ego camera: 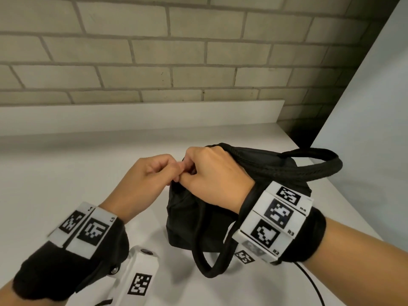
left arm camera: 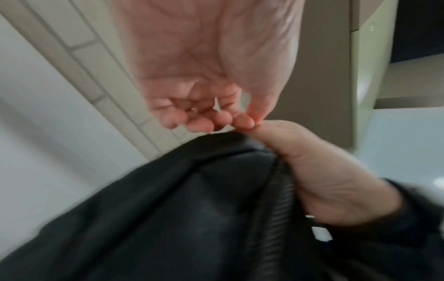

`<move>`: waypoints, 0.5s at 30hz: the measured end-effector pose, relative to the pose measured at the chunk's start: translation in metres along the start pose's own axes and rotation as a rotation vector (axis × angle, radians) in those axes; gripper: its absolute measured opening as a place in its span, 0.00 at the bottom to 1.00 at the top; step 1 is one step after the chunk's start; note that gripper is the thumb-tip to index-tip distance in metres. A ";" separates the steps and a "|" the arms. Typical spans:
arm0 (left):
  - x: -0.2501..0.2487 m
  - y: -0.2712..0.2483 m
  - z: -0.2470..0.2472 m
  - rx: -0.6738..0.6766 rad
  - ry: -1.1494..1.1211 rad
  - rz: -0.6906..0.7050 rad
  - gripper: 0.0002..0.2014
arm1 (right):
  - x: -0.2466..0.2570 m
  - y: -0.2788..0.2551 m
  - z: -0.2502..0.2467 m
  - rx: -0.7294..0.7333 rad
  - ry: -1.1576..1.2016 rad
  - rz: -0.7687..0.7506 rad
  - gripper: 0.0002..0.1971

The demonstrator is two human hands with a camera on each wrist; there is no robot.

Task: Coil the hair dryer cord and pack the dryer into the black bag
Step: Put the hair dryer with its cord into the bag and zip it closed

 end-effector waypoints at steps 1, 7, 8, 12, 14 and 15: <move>0.005 -0.001 -0.003 -0.007 -0.045 0.009 0.15 | -0.003 0.000 -0.001 -0.009 0.016 0.027 0.03; 0.024 -0.007 0.000 0.086 -0.140 0.096 0.12 | -0.016 -0.003 -0.004 -0.039 0.147 0.148 0.10; 0.023 -0.006 0.001 0.090 -0.139 0.115 0.12 | -0.015 -0.004 -0.004 -0.041 0.171 0.153 0.10; 0.016 0.000 0.005 0.120 -0.091 0.242 0.08 | -0.015 -0.008 -0.008 -0.033 0.214 0.180 0.09; 0.012 0.001 0.007 0.104 -0.009 0.331 0.08 | -0.014 -0.010 -0.010 -0.031 0.185 0.173 0.10; 0.009 0.001 0.007 0.094 0.038 0.366 0.06 | -0.014 -0.011 -0.011 -0.037 0.145 0.171 0.11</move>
Point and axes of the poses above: each hand's wrist, its own y-axis towards the middle knuckle, its own z-axis out of the palm, x = y × z, the point moved 7 cm from there along y, towards the middle knuckle, and after that the axes turned 9 degrees about -x, right-handed, at the moved point
